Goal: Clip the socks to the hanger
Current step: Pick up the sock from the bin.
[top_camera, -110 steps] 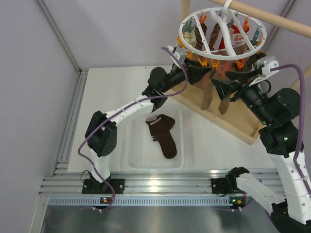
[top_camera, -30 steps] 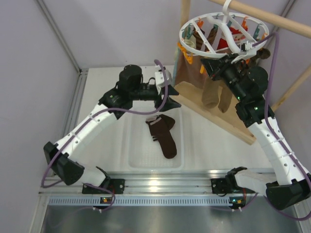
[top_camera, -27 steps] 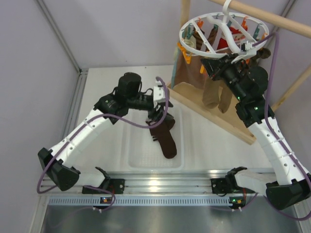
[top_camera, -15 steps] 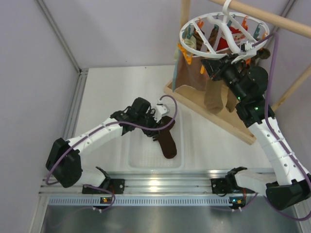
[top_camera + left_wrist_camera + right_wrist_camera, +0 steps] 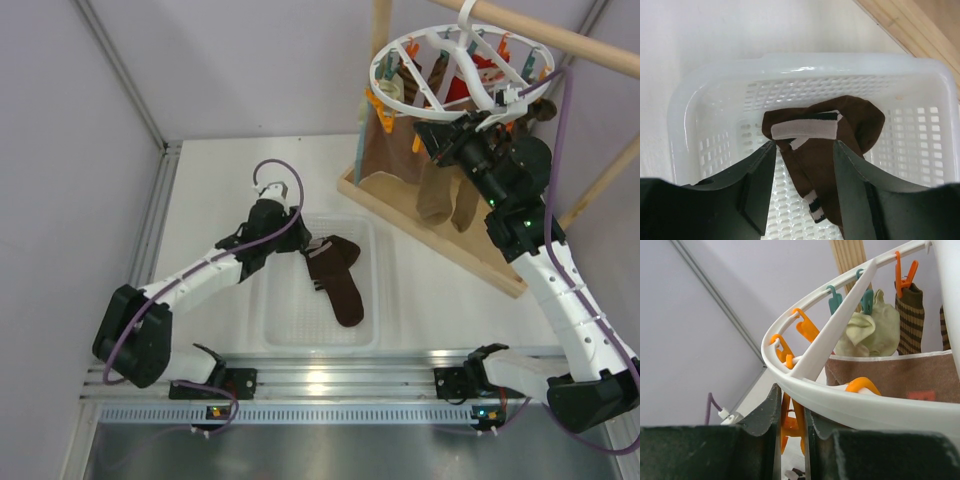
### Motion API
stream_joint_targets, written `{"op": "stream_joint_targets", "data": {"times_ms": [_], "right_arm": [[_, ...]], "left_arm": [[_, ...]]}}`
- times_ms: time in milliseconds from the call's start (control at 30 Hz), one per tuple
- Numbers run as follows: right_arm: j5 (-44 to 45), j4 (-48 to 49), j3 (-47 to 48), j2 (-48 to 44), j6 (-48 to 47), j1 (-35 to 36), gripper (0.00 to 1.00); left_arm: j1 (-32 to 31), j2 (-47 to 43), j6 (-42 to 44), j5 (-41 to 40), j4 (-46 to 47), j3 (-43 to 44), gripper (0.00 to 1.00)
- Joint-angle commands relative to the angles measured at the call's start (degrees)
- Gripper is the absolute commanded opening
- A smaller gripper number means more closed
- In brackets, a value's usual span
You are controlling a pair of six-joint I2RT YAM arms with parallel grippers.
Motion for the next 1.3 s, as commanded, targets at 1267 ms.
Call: {"op": "stream_joint_targets", "data": {"times_ms": [1267], "right_arm": [[-3.1, 0.1, -1.1, -0.1, -0.3, -1.0, 0.00]], "left_arm": [[9.3, 5.3, 66.8, 41.4, -6.7, 3.8, 0.49]]}}
